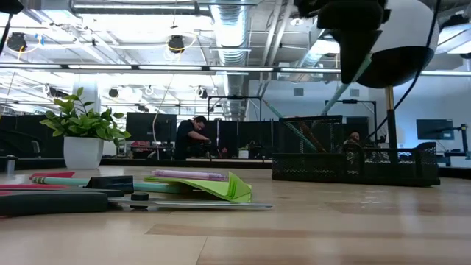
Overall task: Pick and place office supplies into organizer
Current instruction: Put the blue pen into the desk organizer, then put the purple pen into the desk organizer
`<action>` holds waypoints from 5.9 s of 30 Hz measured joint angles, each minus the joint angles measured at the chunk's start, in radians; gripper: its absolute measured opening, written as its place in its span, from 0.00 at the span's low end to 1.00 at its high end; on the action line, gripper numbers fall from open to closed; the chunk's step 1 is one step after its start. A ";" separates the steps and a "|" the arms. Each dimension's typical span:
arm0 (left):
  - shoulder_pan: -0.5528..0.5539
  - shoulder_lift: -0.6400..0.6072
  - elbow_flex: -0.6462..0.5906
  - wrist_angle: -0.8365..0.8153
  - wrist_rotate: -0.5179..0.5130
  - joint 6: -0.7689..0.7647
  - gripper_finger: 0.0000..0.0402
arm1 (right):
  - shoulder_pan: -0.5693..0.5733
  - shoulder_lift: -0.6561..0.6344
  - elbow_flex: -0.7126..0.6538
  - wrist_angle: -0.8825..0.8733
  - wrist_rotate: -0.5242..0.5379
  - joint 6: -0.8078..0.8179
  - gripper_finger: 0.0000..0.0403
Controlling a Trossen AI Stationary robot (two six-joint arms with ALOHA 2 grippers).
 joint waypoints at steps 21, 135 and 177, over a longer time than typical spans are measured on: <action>0.000 0.000 0.000 0.000 0.018 0.001 0.28 | -0.097 0.071 0.039 -0.044 -0.030 -0.103 0.38; -0.004 0.000 0.000 0.052 0.027 0.166 0.28 | -0.095 0.224 -0.560 1.984 0.068 -0.590 0.54; -0.004 0.000 0.000 0.056 0.035 0.161 0.28 | -0.028 0.413 -0.411 1.868 0.348 -0.550 0.49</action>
